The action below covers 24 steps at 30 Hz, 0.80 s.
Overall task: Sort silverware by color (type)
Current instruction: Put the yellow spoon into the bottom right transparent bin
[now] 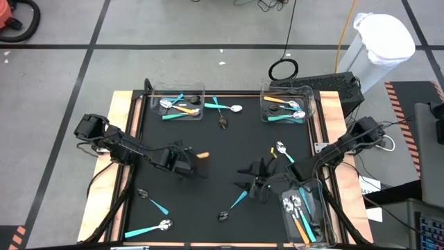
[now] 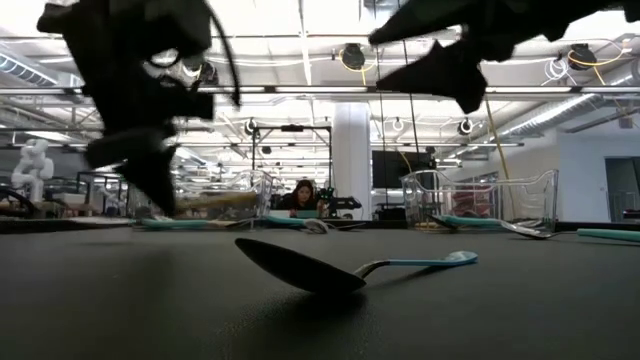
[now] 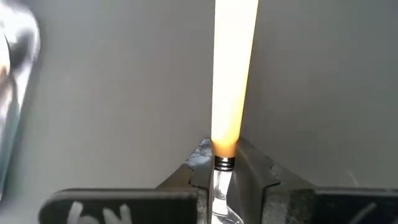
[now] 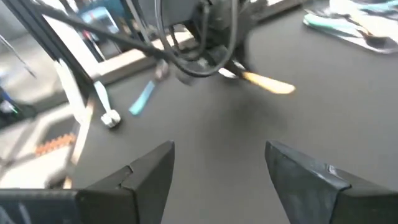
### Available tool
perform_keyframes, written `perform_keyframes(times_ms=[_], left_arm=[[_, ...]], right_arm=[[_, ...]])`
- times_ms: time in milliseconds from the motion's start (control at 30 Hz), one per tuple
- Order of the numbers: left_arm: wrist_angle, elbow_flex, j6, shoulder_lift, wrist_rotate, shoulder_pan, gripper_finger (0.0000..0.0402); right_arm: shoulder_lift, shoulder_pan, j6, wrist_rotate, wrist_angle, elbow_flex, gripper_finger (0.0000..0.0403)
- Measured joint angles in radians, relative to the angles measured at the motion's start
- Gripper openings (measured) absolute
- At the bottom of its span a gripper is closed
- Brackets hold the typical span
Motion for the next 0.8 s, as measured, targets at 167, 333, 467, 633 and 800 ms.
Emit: perform_keyframes(times_ms=[167, 333, 467, 633, 800], left_arm=[[0.244, 0.030, 0.079, 0.002, -0.154, -0.007, 0.0040], [0.594, 0.031, 0.295, 0.002, -0.223, -0.033, 0.0042], [0.812, 0.031, 0.404, 0.001, -0.228, -0.050, 0.0043], [0.912, 0.032, 0.457, 0.000, -0.178, -0.072, 0.0043], [0.912, 0.032, 0.449, 0.000, -0.166, -0.088, 0.0044]], right_arm=[[0.090, -0.027, -0.013, 0.002, 0.208, 0.000, 0.0247], [0.164, -0.059, -0.044, 0.056, 0.380, 0.000, 0.0247], [0.195, -0.079, -0.102, 0.078, 0.490, 0.000, 0.0247], [0.201, -0.086, -0.272, 0.068, 0.602, 0.000, 0.0247], [0.197, -0.086, -0.361, 0.078, 0.647, 0.000, 0.0247]])
